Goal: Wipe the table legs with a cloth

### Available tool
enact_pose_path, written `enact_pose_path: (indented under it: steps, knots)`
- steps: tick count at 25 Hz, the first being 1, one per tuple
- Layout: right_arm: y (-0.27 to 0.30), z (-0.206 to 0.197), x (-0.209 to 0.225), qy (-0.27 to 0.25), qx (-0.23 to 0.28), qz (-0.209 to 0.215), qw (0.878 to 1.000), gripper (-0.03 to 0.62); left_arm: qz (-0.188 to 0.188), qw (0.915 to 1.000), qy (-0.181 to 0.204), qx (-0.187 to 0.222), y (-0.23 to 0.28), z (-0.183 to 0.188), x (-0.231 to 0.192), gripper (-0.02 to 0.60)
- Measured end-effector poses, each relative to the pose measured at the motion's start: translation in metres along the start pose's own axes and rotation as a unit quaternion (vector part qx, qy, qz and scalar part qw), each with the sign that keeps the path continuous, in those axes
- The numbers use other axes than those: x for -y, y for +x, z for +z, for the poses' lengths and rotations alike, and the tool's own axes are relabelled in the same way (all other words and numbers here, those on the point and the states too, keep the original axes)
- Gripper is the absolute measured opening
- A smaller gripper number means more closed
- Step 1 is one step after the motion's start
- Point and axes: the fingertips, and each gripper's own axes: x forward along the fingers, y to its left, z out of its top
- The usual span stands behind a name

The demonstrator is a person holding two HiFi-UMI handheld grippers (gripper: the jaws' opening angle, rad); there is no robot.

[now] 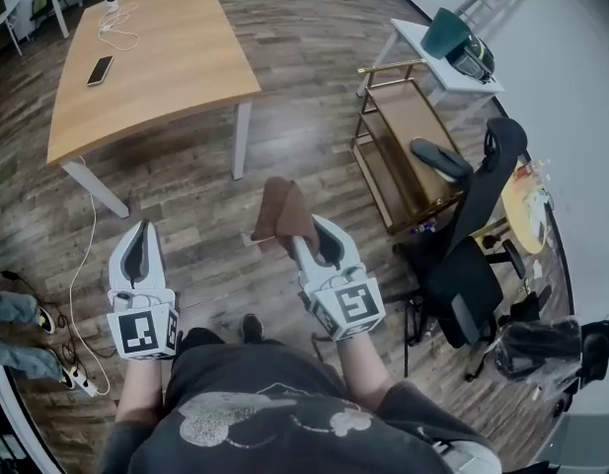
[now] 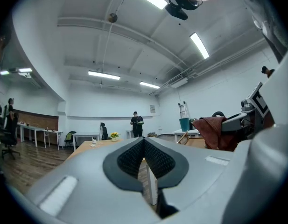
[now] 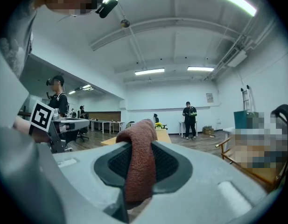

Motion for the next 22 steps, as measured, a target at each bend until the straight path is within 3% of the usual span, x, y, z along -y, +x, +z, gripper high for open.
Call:
enact_pose_path:
  steps: [4, 10, 22]
  knots:
    - [0.008, -0.008, 0.028, 0.031, 0.002, 0.011, 0.999, 0.083, 0.023, 0.9996, 0.013, -0.005, 0.003, 0.003, 0.007, 0.018]
    - [0.035, -0.019, 0.037, 0.053, -0.002, 0.018, 0.998, 0.083, 0.038, 0.9988, 0.013, -0.028, 0.013, -0.014, -0.006, 0.018]
    - [0.126, -0.020, 0.048, 0.044, -0.022, -0.021, 0.999, 0.084, -0.017, 0.9997, -0.004, -0.018, 0.116, -0.037, -0.049, 0.018]
